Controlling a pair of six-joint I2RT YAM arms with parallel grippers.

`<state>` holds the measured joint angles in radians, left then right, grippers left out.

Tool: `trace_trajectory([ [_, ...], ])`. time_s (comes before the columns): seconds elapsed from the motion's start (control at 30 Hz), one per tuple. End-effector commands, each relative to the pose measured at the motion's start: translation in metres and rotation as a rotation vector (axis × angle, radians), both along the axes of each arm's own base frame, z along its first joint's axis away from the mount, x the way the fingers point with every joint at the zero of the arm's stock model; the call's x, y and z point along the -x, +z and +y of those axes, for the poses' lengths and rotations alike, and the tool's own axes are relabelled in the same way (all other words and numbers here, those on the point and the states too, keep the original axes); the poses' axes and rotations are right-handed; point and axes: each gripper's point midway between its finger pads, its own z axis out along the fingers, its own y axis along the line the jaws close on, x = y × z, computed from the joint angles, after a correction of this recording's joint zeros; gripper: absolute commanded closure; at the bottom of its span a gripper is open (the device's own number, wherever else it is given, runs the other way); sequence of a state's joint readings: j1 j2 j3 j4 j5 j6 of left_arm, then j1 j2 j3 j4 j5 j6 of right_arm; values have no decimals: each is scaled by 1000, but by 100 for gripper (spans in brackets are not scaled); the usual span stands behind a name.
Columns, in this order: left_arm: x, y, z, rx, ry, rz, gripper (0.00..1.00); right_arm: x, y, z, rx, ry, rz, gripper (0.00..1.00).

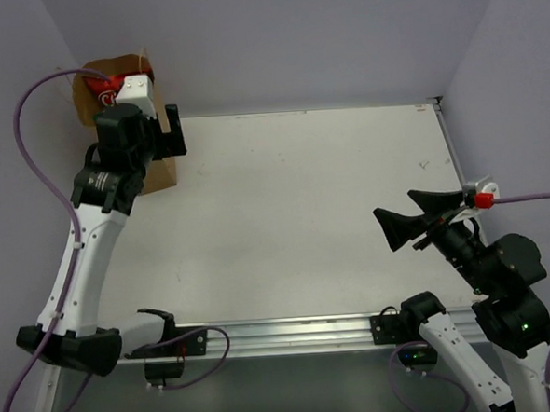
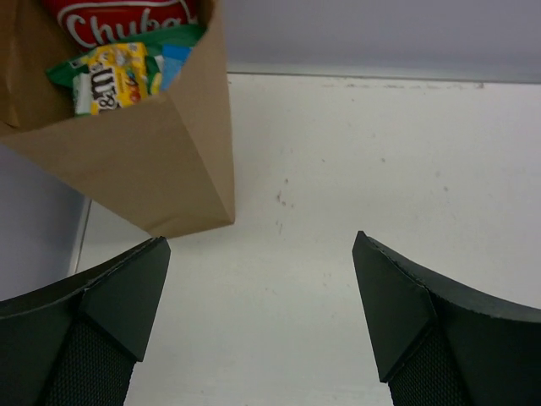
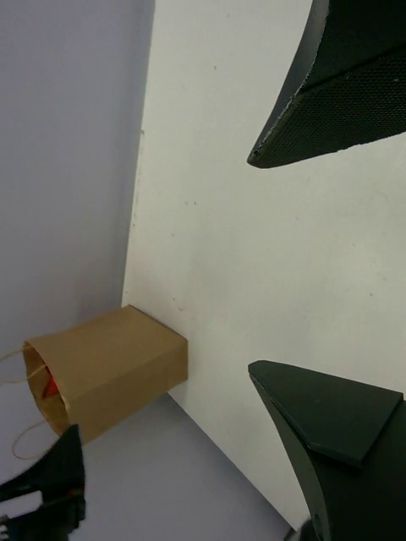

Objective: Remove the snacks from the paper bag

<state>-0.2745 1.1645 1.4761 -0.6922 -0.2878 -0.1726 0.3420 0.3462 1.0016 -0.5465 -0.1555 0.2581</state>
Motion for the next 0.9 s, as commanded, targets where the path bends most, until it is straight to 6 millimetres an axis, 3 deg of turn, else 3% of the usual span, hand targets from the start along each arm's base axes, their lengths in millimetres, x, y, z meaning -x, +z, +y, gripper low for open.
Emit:
trace_trajectory([
  [0.0,-47,38,28,23,53,-105,2,1,-10,24,-43,124,73,1],
  [0.03,-56,51,35,30,59,-129,3,0,-14,27,-40,137,91,1],
  [0.07,-78,36,45,18,87,-93,3,-1,-19,30,-28,155,108,1],
  [0.1,-89,34,48,-12,91,-85,3,0,-22,35,-18,183,121,1],
  [0.13,-98,45,51,-26,97,-108,3,-1,-27,36,-11,189,141,1],
  [0.17,-119,28,54,-40,104,-71,3,-5,-32,38,-5,189,170,1],
  [0.23,-137,35,58,-61,99,-92,5,-6,-38,39,2,195,204,1],
  [0.27,-154,20,63,-69,107,-65,10,-6,-40,40,7,200,217,1],
  [0.3,-162,18,63,-81,102,-60,12,-5,-42,43,12,218,231,1],
  [0.33,-169,29,63,-84,95,-87,14,-4,-45,44,17,227,247,1],
  [0.37,-183,11,60,-87,76,-52,19,-4,-47,45,22,233,252,1],
  [0.43,-195,19,60,-90,70,-72,20,-6,-54,47,29,240,272,1],
  [0.47,-204,7,62,-93,76,-52,21,-7,-56,47,27,240,280,1],
  [0.63,-222,1,65,-99,79,-57,33,-10,-65,49,28,242,311,1],
  [0.87,-237,-20,70,-102,80,-29,59,-13,-68,51,29,242,334,1],
])
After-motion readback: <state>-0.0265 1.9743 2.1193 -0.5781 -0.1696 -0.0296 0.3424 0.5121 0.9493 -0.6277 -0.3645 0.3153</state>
